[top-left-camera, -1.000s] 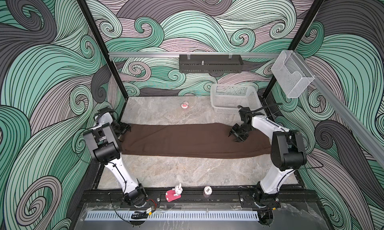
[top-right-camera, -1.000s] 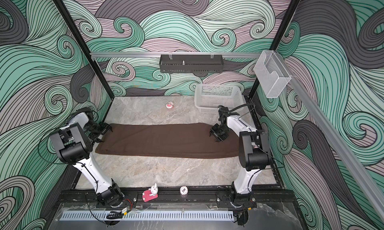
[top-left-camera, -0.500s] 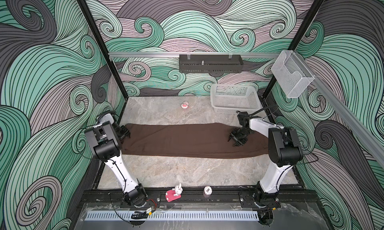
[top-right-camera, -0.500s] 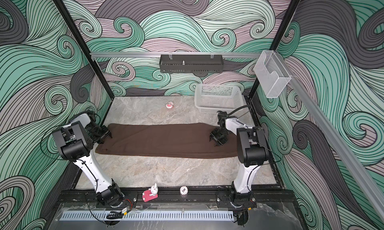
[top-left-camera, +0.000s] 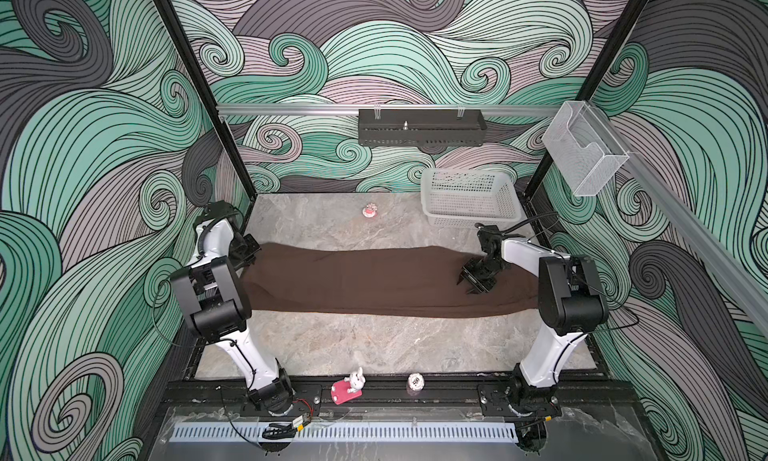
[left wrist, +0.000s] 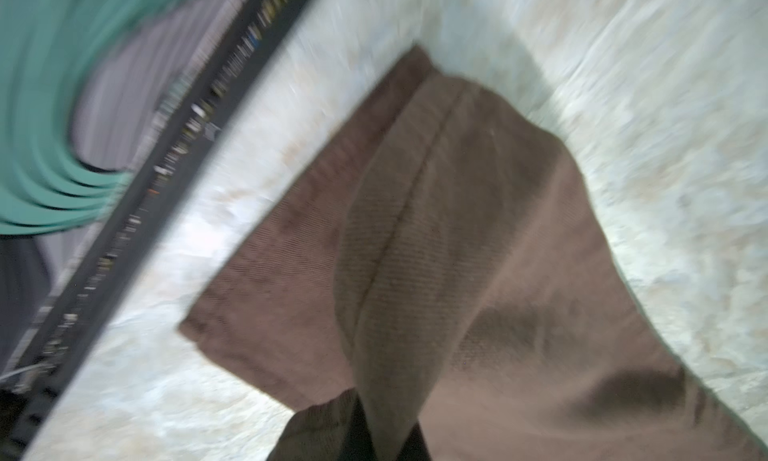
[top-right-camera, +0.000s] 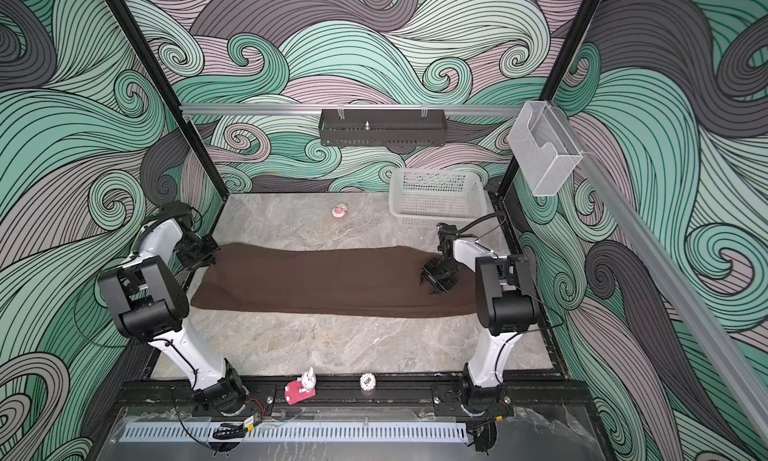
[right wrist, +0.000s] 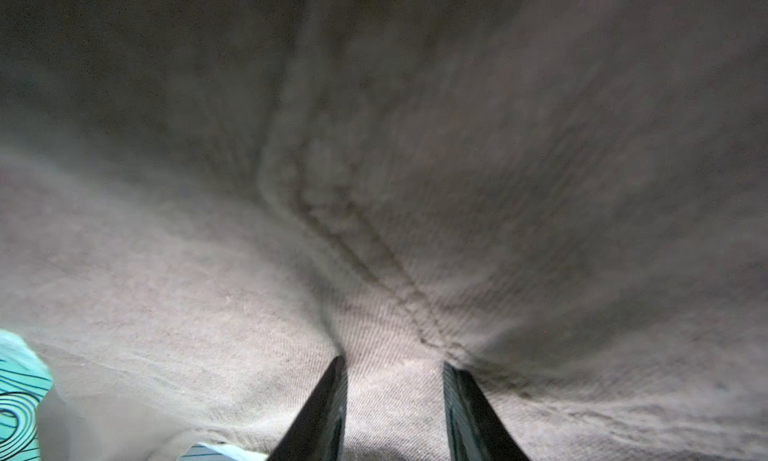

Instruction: Fold and stack the trousers

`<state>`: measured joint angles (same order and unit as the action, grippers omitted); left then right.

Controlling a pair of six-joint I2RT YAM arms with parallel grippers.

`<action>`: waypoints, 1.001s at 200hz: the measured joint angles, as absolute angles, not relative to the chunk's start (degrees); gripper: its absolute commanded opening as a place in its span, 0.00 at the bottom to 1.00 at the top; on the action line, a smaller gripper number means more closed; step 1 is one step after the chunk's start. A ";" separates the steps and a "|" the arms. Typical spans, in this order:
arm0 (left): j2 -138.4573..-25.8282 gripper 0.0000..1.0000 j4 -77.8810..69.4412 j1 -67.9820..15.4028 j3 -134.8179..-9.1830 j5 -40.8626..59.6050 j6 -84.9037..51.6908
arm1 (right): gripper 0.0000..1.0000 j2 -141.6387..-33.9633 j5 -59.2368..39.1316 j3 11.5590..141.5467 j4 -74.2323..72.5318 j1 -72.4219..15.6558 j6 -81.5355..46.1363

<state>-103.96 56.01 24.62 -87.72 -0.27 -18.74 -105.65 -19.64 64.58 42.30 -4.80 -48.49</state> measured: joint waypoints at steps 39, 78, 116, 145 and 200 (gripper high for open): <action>-103.46 0.00 56.45 24.56 -89.03 -1.74 -18.83 | 0.40 -105.65 -20.36 64.49 42.85 -3.55 -48.47; -103.39 0.03 55.61 23.73 -86.37 -1.28 -18.41 | 0.40 -105.65 -20.47 64.51 43.03 -3.36 -48.36; -103.39 0.04 55.79 23.07 -85.34 -1.30 -18.04 | 0.40 -105.73 -20.56 64.51 43.07 -3.29 -48.01; -103.24 0.04 56.03 22.76 -85.34 -1.02 -17.69 | 0.35 -105.89 -20.88 64.55 43.24 -2.96 -47.97; -101.34 0.00 59.05 15.31 -87.72 1.43 -17.69 | 0.05 -106.45 -21.21 64.51 44.16 -1.67 -48.23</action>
